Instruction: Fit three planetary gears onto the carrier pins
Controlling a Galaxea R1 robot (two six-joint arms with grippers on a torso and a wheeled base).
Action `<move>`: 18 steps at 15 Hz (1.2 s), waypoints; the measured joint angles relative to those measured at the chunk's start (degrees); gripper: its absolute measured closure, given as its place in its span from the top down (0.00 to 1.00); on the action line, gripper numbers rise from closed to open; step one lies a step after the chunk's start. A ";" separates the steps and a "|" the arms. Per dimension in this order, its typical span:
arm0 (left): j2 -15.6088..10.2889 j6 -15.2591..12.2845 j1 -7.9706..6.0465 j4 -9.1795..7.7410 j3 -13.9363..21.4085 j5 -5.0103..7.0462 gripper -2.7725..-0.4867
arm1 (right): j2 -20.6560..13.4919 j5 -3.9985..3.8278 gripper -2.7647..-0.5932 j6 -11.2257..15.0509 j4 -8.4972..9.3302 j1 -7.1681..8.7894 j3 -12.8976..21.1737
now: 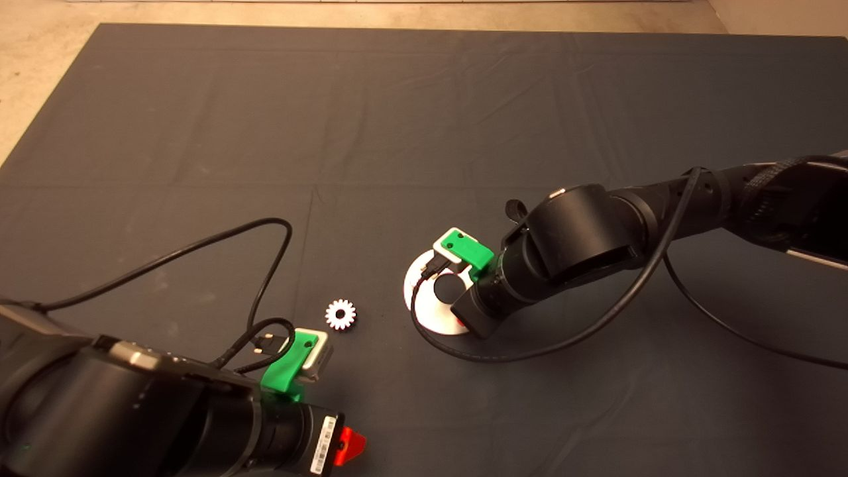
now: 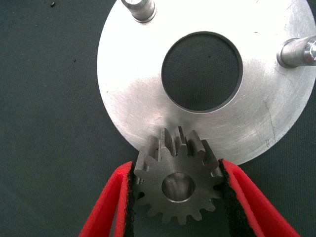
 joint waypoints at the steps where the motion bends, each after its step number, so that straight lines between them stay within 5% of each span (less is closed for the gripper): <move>1: 0.00 0.00 0.02 -0.02 0.00 -0.01 0.81 | 0.00 -0.02 0.18 -0.10 0.00 0.00 0.00; 6: 0.01 0.00 -0.11 -0.02 0.00 -0.01 0.81 | 0.19 -0.17 0.18 -0.85 0.00 0.00 -0.18; 11: 0.02 0.00 -0.11 -0.02 0.00 0.02 0.81 | 0.90 -1.12 0.18 -1.08 -0.05 -0.02 -0.30; 18: 0.02 0.00 -0.11 -0.02 0.00 -0.01 0.81 | 1.27 -1.07 0.18 -3.04 -0.09 -0.04 -0.40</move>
